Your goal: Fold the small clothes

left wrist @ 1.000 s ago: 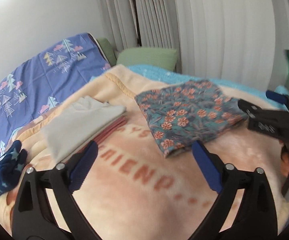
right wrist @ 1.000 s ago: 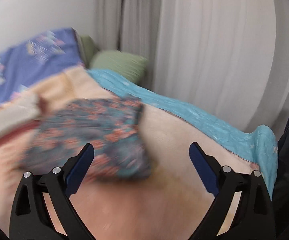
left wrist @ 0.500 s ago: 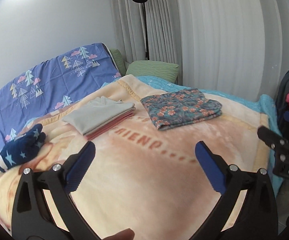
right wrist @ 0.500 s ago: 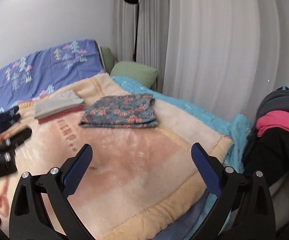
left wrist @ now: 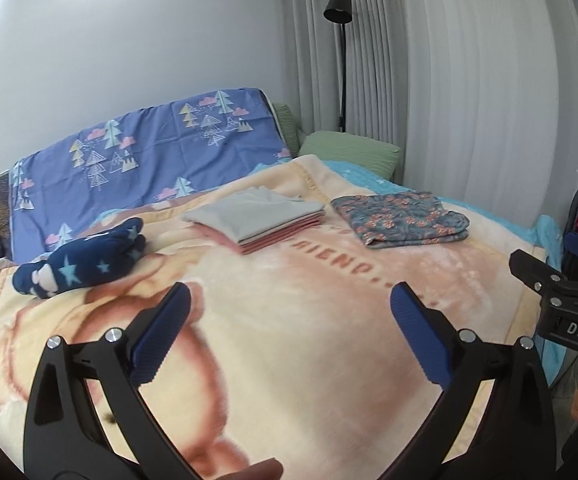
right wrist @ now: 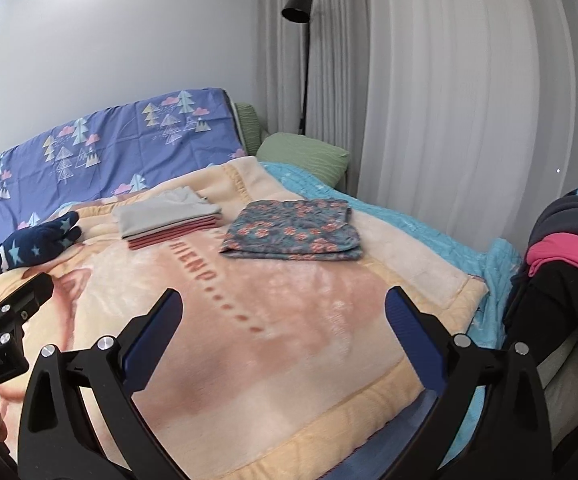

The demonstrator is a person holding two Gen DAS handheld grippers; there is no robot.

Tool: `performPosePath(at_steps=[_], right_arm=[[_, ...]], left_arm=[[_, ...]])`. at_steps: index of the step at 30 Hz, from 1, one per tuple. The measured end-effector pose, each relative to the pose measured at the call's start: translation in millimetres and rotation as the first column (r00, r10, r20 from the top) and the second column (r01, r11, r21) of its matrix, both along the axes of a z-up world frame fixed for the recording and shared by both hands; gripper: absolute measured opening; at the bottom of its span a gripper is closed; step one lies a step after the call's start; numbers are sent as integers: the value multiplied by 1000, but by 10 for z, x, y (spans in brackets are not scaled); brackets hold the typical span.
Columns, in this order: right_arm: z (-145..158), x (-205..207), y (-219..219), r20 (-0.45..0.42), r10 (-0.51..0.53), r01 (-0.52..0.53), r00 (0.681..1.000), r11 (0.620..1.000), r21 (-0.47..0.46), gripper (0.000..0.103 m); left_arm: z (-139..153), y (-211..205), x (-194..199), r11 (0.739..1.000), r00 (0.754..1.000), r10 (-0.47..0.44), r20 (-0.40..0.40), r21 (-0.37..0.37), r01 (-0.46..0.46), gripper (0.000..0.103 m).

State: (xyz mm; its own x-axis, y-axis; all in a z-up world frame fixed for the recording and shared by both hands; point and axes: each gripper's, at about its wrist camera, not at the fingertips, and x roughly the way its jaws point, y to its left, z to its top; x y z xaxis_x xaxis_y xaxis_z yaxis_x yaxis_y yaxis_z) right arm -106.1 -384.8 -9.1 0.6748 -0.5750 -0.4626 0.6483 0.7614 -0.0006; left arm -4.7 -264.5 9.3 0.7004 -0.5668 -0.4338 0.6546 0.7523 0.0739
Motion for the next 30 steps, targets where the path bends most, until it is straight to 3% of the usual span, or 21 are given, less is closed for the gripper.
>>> performPosePath(at_steps=[11, 30], right_arm=[[-7, -6, 238, -24, 2, -3, 1000, 1000, -12, 101], [12, -61, 280, -39, -16, 15, 999, 1000, -12, 101]], left_arm=[[-65, 295, -113, 1000, 1000, 13, -23, -1, -13, 101], [-76, 303, -271, 1000, 1000, -17, -22, 3, 17, 101]])
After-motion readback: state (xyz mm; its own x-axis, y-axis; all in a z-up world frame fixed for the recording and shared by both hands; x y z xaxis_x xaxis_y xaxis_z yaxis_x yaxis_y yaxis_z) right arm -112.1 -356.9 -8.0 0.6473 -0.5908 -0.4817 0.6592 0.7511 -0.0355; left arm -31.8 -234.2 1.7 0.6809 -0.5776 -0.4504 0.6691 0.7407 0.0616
